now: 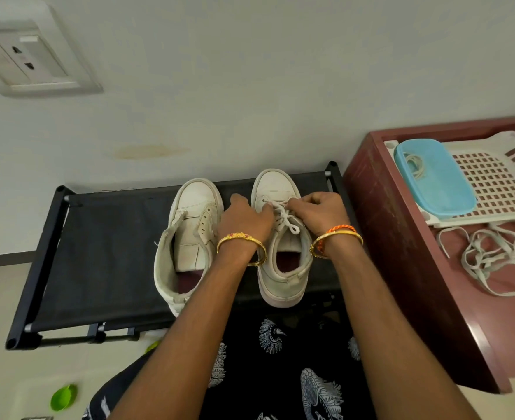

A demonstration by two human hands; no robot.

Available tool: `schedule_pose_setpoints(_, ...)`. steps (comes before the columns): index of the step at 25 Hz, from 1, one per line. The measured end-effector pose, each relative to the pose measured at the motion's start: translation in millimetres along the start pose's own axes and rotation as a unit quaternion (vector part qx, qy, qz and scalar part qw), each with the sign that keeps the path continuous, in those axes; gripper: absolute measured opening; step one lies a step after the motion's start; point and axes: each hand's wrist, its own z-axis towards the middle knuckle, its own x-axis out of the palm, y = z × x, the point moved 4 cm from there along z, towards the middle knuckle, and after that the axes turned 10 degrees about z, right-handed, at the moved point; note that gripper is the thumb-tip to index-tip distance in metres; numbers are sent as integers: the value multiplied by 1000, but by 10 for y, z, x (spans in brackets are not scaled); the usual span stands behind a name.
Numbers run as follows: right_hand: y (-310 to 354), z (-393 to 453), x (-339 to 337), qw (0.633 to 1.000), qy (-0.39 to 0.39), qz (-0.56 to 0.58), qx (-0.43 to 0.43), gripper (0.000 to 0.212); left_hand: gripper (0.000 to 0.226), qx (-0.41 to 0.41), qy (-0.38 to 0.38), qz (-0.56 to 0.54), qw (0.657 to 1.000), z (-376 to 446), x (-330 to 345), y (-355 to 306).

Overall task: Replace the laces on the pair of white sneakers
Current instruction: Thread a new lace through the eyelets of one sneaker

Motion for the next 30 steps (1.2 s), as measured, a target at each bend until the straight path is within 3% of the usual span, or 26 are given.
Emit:
schedule_pose_setpoints(5, 90, -25, 38, 994, 8, 63, -86, 10, 34, 27, -96, -89, 991, 4, -43, 1)
schedule_pose_setpoints(8, 109, -31, 103, 990, 55, 59, -115, 18, 24, 60, -129, -145, 979, 3, -75, -57)
schedule_pose_setpoints(11, 84, -14, 71, 992, 58, 60, -98, 29, 24, 45, -129, -169, 976, 71, -65, -12)
schedule_pose_setpoints(15, 76, 13, -113, 992, -22, 94, -82, 25, 37, 24, -96, -203, 974, 104, -13, 34)
schedule_pose_setpoints(18, 52, 26, -158, 990, -38, 132, -43, 20, 43, 21, -106, -240, 965, 85, -28, 23)
schedule_pose_setpoints(23, 51, 34, -112, 989, -28, 138, -31, 18, 38, 76, -141, -315, 935, 39, -87, -90)
schedule_pose_setpoints(27, 52, 46, -127, 991, -24, 125, -34, 17, 25, 145, -142, -201, 958, -3, -53, -184)
schedule_pose_setpoints(30, 70, 41, -222, 989, -51, 125, -66, 18, 23, 134, -133, -126, 974, 20, -23, -149)
